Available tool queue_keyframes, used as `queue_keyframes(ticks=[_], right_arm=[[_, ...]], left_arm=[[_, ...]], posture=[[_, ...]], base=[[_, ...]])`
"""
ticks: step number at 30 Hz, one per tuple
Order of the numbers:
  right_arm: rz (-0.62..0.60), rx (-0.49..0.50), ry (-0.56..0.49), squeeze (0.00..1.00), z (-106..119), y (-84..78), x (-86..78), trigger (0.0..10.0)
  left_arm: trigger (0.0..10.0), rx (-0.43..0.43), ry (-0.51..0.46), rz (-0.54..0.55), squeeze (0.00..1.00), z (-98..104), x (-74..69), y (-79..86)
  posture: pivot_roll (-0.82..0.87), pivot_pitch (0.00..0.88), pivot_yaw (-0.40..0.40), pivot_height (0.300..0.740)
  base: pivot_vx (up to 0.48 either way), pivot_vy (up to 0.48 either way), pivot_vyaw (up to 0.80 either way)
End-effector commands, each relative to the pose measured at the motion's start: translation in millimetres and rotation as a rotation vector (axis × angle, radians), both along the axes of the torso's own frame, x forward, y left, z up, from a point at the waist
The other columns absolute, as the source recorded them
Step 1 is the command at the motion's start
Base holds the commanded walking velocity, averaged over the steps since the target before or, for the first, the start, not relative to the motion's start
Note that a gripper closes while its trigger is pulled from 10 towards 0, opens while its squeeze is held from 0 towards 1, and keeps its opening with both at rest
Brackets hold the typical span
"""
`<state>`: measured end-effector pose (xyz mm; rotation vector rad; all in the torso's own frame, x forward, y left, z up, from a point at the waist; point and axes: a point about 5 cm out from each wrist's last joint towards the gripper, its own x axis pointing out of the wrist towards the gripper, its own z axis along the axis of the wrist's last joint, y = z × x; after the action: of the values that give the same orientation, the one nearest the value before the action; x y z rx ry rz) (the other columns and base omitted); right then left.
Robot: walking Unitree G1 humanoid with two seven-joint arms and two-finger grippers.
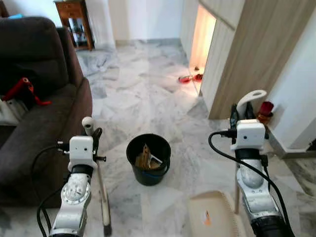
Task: Sweep floor
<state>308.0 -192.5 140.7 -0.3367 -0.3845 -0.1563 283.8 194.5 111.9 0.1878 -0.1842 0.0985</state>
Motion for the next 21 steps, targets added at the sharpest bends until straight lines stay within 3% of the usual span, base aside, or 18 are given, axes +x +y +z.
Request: queue_keyframes(ticks=[1, 3, 21], right_arm=[[0.002, 0.007, -0.028, 0.00, 7.5, 0.3, 2.0, 10.0], [-0.008, 0.019, -0.019, 0.00, 6.2, -1.5, 2.0, 10.0], [-0.072, 0.036, 0.067, 0.00, -12.7, -14.4, -2.6, 10.0]], left_arm=[[10.0, 0.017, -0.032, -0.006, 0.00, 7.8, 2.0, -0.4], [10.0, 0.016, -0.030, -0.007, 0.00, 7.7, 2.3, -0.8], [10.0, -0.003, 0.010, -0.067, 0.00, 1.9, 9.3, -5.0]], posture=[[-0.02, 0.000, 0.033, 0.740], [-0.02, 0.000, 0.033, 0.740], [-0.03, 0.000, 0.043, 0.740]], base=[[0.000, 0.000, 0.00], [0.000, 0.000, 0.00], [0.000, 0.000, -0.80]])
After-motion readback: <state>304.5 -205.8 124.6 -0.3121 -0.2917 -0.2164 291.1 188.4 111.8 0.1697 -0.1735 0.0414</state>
